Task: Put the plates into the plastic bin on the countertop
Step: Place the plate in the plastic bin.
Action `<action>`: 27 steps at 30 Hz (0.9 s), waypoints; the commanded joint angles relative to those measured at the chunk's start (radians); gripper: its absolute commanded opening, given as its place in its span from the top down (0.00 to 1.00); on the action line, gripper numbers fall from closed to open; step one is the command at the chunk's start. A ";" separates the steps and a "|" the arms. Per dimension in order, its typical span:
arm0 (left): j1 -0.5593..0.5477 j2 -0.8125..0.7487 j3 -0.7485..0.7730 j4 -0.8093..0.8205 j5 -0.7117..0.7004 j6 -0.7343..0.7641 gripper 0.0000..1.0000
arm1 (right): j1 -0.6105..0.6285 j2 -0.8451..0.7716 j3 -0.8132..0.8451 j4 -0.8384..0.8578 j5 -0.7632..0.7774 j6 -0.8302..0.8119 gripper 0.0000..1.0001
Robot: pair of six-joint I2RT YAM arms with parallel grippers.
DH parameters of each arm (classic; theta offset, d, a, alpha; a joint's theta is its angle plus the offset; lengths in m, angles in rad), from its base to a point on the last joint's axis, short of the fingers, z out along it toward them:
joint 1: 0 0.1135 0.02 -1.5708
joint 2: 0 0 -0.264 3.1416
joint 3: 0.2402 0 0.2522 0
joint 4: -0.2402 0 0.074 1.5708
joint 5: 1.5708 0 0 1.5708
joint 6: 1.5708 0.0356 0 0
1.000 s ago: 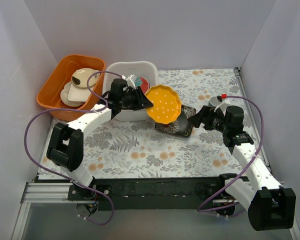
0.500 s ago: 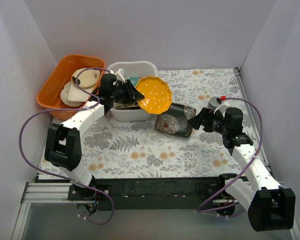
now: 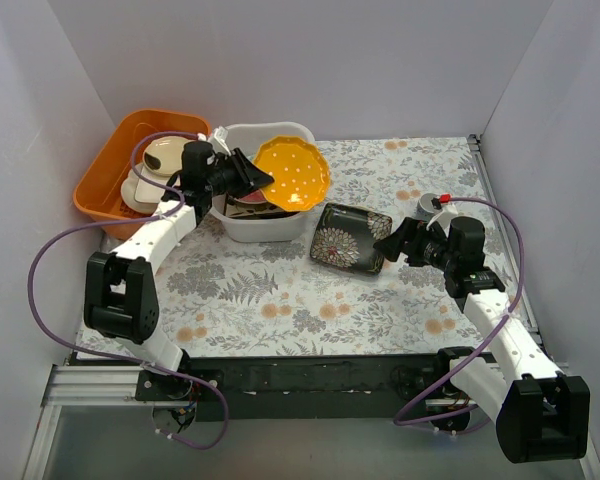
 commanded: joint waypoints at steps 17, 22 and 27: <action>0.118 -0.115 0.027 0.161 0.024 -0.077 1.00 | 0.005 -0.026 -0.016 0.038 -0.020 -0.022 0.04; 0.118 -0.106 0.022 0.127 -0.035 -0.045 1.00 | 0.003 -0.015 -0.021 0.046 -0.025 -0.026 0.04; 0.118 -0.048 0.031 0.116 -0.052 -0.035 1.00 | 0.005 -0.003 -0.019 0.043 -0.022 -0.029 0.04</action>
